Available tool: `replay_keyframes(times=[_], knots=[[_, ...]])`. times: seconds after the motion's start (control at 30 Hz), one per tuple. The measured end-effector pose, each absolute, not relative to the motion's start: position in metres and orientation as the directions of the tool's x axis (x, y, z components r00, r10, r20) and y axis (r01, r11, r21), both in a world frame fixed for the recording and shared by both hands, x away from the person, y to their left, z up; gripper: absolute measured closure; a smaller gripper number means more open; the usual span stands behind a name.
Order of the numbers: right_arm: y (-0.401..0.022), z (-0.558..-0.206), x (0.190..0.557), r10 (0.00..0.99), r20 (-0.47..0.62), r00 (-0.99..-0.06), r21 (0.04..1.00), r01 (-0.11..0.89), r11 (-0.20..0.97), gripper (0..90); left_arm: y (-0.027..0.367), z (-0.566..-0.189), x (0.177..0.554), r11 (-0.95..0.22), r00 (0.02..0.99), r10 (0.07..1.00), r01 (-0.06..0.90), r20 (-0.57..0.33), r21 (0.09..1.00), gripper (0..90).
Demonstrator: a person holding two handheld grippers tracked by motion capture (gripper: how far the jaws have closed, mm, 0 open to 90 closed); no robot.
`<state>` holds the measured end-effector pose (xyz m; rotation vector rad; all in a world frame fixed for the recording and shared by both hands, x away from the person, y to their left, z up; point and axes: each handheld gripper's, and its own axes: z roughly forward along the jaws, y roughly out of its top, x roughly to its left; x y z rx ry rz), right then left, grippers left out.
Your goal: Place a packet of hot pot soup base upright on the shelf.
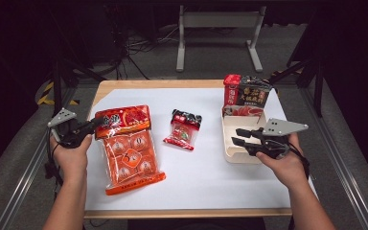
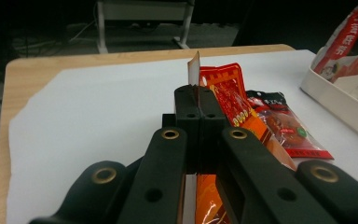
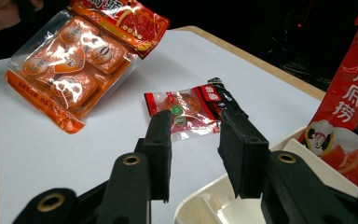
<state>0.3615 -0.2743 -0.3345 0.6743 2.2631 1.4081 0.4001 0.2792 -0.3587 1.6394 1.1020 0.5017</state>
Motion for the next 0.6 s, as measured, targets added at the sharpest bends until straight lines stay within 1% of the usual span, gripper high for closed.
replay_keyframes(times=[0.17,0.33,0.53,0.6], knots=[[-0.274,-0.332,0.36,0.585,-0.074,-0.807,0.906,0.191,0.377,64.7,0.273,-0.344,0.391,-0.028,0.528,0.828,0.371,-0.187,0.928,90.0],[-0.272,-0.33,0.359,0.588,-0.035,-0.808,0.906,0.223,0.36,64.3,0.265,-0.33,0.382,-0.044,0.568,0.808,0.324,-0.157,0.945,90.0],[-0.267,-0.324,0.356,0.582,-0.036,-0.812,0.912,0.211,0.351,61.3,0.252,-0.313,0.368,-0.061,0.62,0.775,0.266,-0.122,0.962,90.0],[-0.267,-0.323,0.356,0.581,-0.032,-0.813,0.914,0.211,0.346,60.5,0.248,-0.308,0.364,-0.059,0.64,0.758,0.257,-0.124,0.965,90.0]])
